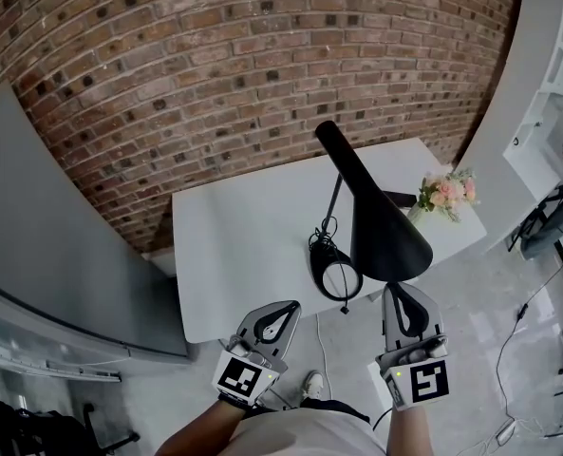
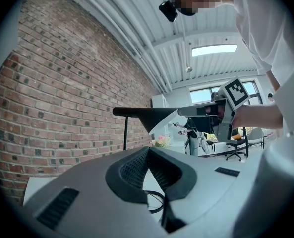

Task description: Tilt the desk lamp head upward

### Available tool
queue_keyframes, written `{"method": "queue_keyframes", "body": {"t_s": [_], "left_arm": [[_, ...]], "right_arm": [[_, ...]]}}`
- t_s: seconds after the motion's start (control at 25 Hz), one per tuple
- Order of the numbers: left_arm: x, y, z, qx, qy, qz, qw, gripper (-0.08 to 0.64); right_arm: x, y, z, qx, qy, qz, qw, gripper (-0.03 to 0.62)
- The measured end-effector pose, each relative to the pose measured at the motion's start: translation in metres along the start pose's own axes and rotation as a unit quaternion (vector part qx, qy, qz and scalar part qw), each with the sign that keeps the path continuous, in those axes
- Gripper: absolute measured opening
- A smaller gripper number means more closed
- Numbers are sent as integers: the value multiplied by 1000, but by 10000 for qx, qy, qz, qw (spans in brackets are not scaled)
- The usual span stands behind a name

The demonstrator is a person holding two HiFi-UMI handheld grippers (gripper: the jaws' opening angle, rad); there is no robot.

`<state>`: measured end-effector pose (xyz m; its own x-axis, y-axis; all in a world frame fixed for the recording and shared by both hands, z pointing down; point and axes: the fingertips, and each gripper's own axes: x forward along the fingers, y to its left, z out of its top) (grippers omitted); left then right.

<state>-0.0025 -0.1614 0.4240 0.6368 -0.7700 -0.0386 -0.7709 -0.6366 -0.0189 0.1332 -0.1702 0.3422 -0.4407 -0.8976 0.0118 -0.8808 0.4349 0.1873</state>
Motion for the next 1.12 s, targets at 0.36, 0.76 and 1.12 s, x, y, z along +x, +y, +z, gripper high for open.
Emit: {"method": "queue_keyframes", "body": {"t_s": [0.36, 0.76, 1.12], "left_arm": [[-1, -1, -1, -16, 12, 14, 10000, 8], [-6, -3, -2, -16, 41, 0, 10000, 8], [-11, -3, -1, -43, 21, -6, 10000, 8]], "right_arm": [[-2, 4, 0, -26, -19, 35, 10000, 12], [-4, 8, 0, -32, -12, 40, 10000, 12], [-7, 15, -3, -51, 77, 58, 9999, 12]]}}
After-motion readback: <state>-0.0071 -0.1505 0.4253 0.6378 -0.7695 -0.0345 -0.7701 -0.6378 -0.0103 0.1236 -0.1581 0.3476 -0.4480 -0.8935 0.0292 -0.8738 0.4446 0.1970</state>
